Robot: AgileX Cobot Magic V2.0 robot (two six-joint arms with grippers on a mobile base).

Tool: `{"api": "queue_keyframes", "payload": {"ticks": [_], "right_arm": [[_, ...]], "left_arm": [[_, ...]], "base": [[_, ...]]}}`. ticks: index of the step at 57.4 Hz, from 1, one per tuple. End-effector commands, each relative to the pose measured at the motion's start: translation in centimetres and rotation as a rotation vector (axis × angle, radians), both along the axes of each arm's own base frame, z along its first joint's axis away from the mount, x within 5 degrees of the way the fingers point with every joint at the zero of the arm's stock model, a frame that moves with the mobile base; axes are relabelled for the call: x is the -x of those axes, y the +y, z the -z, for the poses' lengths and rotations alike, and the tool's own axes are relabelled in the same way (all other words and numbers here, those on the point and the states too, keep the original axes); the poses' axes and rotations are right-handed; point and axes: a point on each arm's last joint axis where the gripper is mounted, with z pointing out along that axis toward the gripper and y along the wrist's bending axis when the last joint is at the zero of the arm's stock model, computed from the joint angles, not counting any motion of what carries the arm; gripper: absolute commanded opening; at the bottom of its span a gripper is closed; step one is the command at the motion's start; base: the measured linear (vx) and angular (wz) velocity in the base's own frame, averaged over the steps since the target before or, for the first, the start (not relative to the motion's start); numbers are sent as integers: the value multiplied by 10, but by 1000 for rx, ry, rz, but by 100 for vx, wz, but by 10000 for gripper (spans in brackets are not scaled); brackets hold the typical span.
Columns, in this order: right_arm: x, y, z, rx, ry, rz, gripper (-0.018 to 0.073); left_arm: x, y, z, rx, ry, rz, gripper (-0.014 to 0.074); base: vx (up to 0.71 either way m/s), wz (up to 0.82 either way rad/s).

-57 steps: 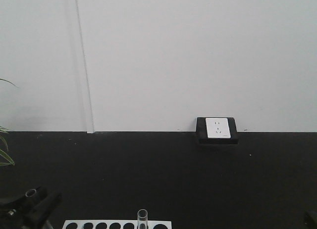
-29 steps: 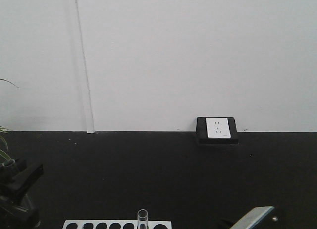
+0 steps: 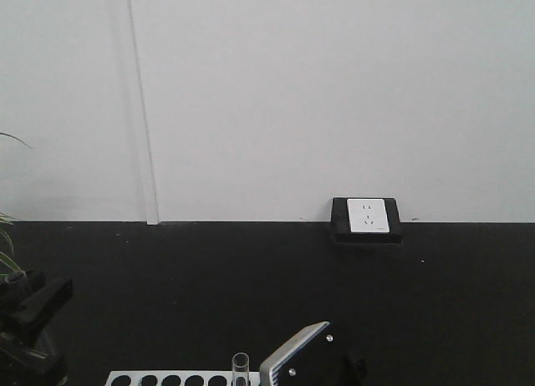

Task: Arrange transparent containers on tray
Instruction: 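Grasp a second clear glass tube from the rack with the right gripper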

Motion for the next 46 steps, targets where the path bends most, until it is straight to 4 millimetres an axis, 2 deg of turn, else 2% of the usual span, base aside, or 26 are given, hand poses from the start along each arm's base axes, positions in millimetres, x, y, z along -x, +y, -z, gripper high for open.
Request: {"api": "queue_keyframes", "payload": {"ticks": [1, 21, 38, 46], "right_arm": [[-13, 13, -24, -97, -109, -13, 593], [-34, 34, -12, -107, -115, -16, 568], [-35, 34, -8, -106, -112, -15, 362], [-35, 34, -8, -102, -105, -12, 308]], "left_arm": [[0, -2, -22, 56, -113, 15, 56], [0, -2, -22, 56, -113, 15, 56], [0, -2, -22, 56, -113, 15, 56], [0, -2, -22, 56, -113, 15, 55]], "base": [[0, 0], [0, 0], [0, 0], [0, 0]]}}
